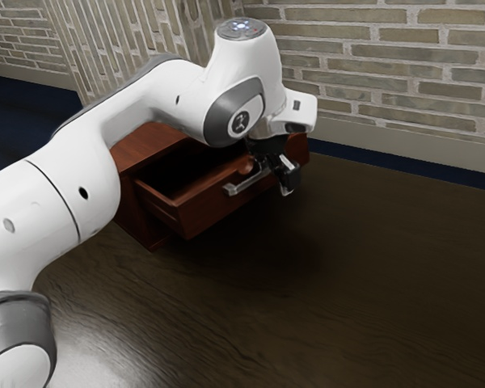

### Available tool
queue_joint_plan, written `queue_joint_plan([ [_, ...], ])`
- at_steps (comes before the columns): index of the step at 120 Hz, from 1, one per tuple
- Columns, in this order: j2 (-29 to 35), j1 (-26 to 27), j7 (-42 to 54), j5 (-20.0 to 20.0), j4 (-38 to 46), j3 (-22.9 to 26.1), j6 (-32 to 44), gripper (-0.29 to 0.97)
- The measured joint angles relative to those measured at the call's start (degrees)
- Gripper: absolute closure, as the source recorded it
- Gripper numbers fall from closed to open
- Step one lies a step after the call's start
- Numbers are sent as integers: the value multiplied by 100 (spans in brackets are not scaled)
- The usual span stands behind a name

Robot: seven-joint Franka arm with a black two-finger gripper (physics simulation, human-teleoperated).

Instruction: Pull the drawer handle with one arm to open the drawer

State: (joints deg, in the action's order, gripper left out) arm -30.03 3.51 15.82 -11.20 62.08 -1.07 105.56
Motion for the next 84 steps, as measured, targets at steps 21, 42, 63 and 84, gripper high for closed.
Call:
queue_joint_plan([
  [21,3,109,-87,-57,-1,1,-57,27],
  [42,8,226,-169,-78,0,-2,-117,22],
  [63,186,608,-234,-753,-16,10,-196,26],
  [84,903,735,-191,-874,0,202,-550,11],
])
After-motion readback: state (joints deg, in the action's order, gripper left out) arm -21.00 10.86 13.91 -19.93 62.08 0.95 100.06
